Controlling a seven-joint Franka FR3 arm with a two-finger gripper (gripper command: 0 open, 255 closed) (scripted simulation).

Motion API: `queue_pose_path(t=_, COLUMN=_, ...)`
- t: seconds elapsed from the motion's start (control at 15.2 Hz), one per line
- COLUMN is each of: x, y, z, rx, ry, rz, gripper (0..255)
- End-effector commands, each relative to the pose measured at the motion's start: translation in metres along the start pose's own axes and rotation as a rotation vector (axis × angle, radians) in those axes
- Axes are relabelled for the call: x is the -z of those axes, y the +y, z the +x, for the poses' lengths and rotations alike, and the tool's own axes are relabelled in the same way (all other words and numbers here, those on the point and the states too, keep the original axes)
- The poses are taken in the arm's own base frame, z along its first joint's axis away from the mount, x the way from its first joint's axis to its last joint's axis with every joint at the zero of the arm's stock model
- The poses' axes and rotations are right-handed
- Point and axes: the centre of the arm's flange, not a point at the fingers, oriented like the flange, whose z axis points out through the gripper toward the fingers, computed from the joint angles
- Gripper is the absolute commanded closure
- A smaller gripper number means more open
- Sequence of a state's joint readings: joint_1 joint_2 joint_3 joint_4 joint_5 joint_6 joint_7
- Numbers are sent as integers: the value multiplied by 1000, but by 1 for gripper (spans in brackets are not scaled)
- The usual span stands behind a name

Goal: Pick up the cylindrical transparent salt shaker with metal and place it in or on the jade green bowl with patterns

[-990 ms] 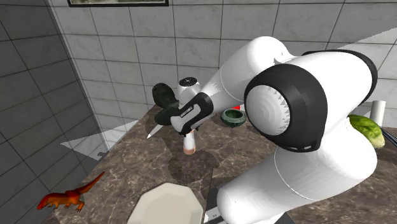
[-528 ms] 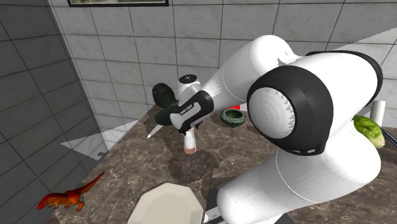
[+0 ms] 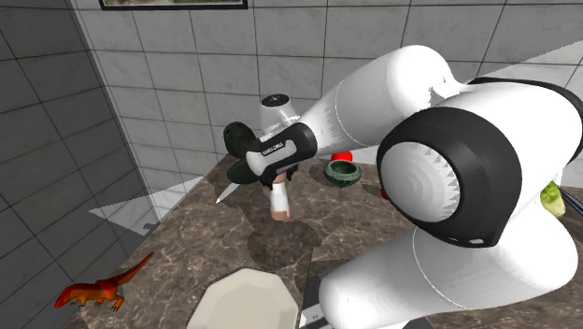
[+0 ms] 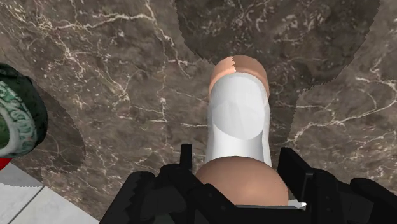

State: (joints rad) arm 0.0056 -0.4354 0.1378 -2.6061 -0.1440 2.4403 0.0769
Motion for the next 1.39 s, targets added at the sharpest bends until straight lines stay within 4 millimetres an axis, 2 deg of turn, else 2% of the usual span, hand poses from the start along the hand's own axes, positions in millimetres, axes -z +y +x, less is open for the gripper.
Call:
queue_pose_path(t=0.0, x=12, y=2, z=2, rx=0, ry=0, rz=0, gripper=255)
queue_pose_path(t=1.32, x=113, y=18, z=30, rx=0, ry=0, rz=0, gripper=255)
